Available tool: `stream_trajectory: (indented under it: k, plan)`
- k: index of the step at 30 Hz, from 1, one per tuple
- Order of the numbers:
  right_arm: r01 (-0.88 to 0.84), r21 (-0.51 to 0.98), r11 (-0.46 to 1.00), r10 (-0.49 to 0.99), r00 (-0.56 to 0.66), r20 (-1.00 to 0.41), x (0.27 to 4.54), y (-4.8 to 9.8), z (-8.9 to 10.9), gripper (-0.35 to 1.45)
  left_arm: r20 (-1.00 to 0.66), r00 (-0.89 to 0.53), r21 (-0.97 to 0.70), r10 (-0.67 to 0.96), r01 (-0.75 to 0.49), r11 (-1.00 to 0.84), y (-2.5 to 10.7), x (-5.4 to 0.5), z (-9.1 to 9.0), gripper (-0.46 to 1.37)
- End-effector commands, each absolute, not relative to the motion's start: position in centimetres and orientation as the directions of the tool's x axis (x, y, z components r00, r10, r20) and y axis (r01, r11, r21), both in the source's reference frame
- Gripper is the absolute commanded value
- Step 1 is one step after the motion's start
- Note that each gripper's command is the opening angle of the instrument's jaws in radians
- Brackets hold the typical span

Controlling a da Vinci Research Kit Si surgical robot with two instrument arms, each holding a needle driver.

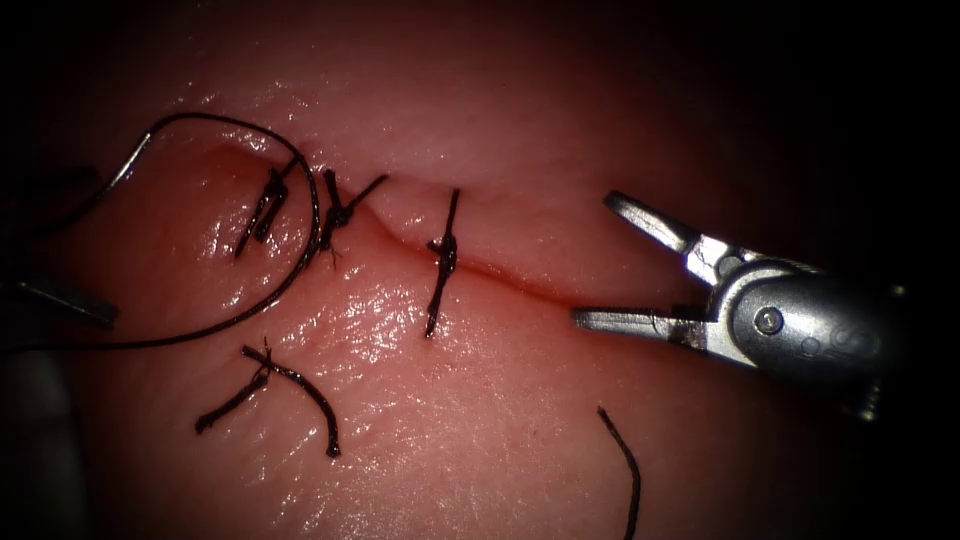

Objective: Wound Closure
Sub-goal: Pick up the needle with the left gripper

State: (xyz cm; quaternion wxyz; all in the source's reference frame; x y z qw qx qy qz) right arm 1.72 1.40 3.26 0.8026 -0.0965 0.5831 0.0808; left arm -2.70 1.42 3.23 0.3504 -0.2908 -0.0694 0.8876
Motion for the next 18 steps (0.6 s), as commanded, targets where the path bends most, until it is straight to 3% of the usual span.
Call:
stream_trajectory:
  k: [1,18]
  plan:
    - [-0.236,-0.059,0.970,0.017,0.307,-0.951,1.73,1.40,3.26,1.15,-0.468,-0.581,-0.322,0.666,-0.590,-0.741,1.43,-2.69,3.26,0.76]
    - [-0.237,-0.059,0.970,0.017,0.306,-0.952,1.78,1.35,3.22,1.16,-0.482,-0.552,-0.257,0.680,-0.653,-0.712,1.55,-2.28,3.70,0.73]
